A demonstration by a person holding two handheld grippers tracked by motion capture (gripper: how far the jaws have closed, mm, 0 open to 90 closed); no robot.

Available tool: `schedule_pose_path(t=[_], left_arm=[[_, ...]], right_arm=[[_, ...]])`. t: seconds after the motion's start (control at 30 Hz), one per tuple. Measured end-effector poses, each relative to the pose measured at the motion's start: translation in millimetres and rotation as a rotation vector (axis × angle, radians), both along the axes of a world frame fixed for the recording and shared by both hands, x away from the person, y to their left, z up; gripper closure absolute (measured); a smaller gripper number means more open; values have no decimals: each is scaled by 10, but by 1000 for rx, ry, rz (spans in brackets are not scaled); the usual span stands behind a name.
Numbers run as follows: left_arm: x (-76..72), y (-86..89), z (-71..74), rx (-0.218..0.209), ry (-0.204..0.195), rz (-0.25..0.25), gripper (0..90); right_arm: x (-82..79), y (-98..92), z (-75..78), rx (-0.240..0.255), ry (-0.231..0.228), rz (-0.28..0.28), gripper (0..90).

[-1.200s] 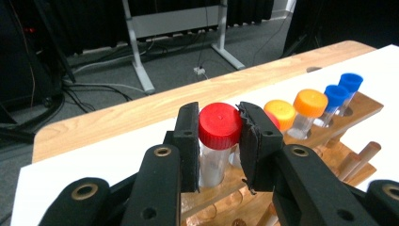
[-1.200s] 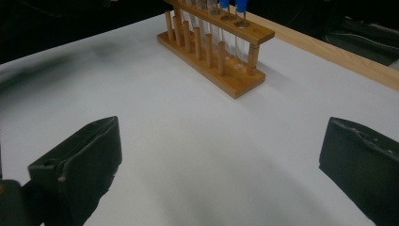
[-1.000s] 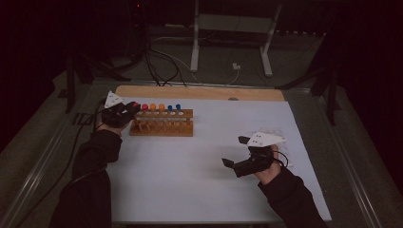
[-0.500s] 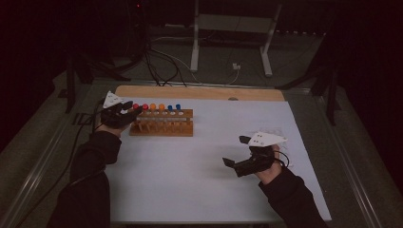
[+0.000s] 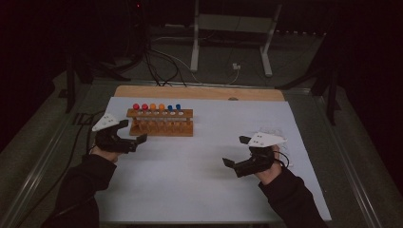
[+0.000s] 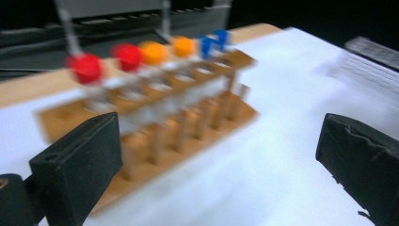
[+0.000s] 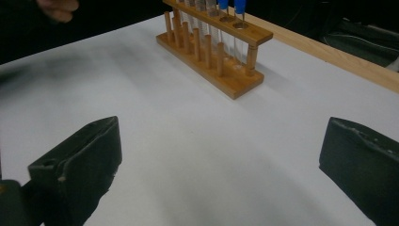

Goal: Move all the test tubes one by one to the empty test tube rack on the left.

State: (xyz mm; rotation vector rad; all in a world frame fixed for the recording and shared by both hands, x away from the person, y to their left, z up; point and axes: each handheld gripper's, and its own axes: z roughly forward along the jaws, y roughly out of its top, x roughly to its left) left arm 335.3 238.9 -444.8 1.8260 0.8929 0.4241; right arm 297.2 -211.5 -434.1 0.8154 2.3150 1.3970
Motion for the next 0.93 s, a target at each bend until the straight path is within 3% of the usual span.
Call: schedule_pose_path(t=[0.17,0.33,0.5,0.7,0.77,0.93], left_arm=[[-232,-139,-149,4,20,-70,14],[-414,-193,-256,-41,1,-112,6],[-559,-236,-385,-24,-29,-126,6],[-596,-281,-526,6,-12,-140,6],[-609,-302,-561,34,-8,-151,6],[-615,-329,-595,35,-5,-172,6]], right_arm=[[-1,7,-15,-2,1,4,0],[-7,11,-30,-1,1,7,0],[-7,12,-53,-9,3,18,0],[-2,39,-66,-19,2,24,0],[-6,42,-67,-19,2,28,0],[2,36,-75,-21,2,27,0]])
